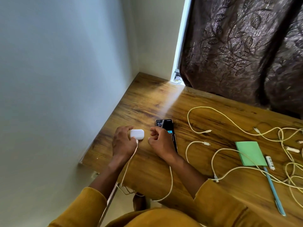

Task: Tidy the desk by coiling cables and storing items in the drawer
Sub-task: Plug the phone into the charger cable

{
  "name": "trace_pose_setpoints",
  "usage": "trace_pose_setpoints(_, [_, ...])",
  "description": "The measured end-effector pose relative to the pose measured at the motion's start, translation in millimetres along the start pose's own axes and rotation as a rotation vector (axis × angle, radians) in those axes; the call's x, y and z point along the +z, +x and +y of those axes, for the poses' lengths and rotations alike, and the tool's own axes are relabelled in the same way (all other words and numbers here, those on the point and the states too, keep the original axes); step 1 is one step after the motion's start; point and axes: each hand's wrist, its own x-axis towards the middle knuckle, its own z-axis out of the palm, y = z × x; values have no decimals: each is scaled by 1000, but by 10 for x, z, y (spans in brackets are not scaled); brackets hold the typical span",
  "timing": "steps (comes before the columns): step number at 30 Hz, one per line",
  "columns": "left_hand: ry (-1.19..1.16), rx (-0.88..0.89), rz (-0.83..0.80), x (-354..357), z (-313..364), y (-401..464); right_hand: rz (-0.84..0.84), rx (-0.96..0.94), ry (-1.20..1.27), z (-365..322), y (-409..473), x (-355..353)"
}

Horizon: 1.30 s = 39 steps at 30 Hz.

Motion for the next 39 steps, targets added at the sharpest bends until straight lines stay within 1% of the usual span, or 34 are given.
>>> trace_pose_setpoints(7, [64, 75, -156, -80, -118, 96, -61, 36, -28, -118, 20, 191])
trace_pose_setpoints(10, [126, 106, -224, -101, -174, 165, -67, 40, -33, -132, 25, 254])
trace_pose_setpoints(17, [212, 192, -300, -92, -251, 273, -34, 79, 12, -165, 29, 371])
trace_pose_setpoints(20, [179, 219, -306, -124, -287, 297, -29, 96, 47, -154, 21, 368])
trace_pose_setpoints(23, [139, 226, -295, -181, -297, 299, -65, 107, 77, -171, -12, 360])
trace_pose_setpoints(29, [51, 272, -236, -311, -286, 277, -163, 123, 325, -253, -84, 322])
trace_pose_setpoints(34, [-35, 323, -208, -427, -151, 254, -164, 65, 415, -373, -119, 235])
trace_pose_setpoints(39, [-65, 391, -196, -541, -18, 234, -143, 3, 446, -412, -126, 166])
